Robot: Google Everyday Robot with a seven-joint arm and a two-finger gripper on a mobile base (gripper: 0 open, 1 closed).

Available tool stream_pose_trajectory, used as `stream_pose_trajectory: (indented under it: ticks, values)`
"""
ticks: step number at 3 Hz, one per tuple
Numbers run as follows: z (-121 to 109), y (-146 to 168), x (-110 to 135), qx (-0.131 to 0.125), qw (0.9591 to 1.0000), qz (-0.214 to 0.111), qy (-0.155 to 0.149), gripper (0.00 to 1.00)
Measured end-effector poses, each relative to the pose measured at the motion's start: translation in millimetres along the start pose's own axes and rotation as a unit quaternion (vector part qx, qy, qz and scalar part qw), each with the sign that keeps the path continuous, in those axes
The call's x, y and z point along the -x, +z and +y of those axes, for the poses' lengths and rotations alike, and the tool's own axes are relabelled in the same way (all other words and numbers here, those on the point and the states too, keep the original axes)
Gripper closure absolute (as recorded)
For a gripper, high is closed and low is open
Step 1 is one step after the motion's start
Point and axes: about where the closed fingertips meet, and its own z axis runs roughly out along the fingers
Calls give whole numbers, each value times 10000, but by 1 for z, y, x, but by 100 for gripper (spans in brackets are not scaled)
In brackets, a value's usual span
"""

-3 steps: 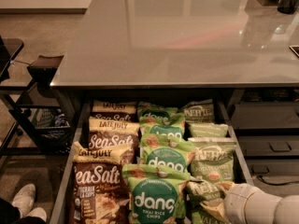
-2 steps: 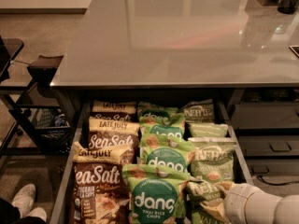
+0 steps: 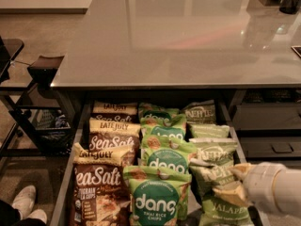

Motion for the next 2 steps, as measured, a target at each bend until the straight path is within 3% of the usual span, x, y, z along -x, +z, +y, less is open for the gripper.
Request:
stream_pose_trajectory:
  ticks: [1, 2]
  values:
    - [-26, -37, 37, 225, 9990, -359, -140, 100]
    - [-42, -62, 65, 657, 9953, -652, -286, 100]
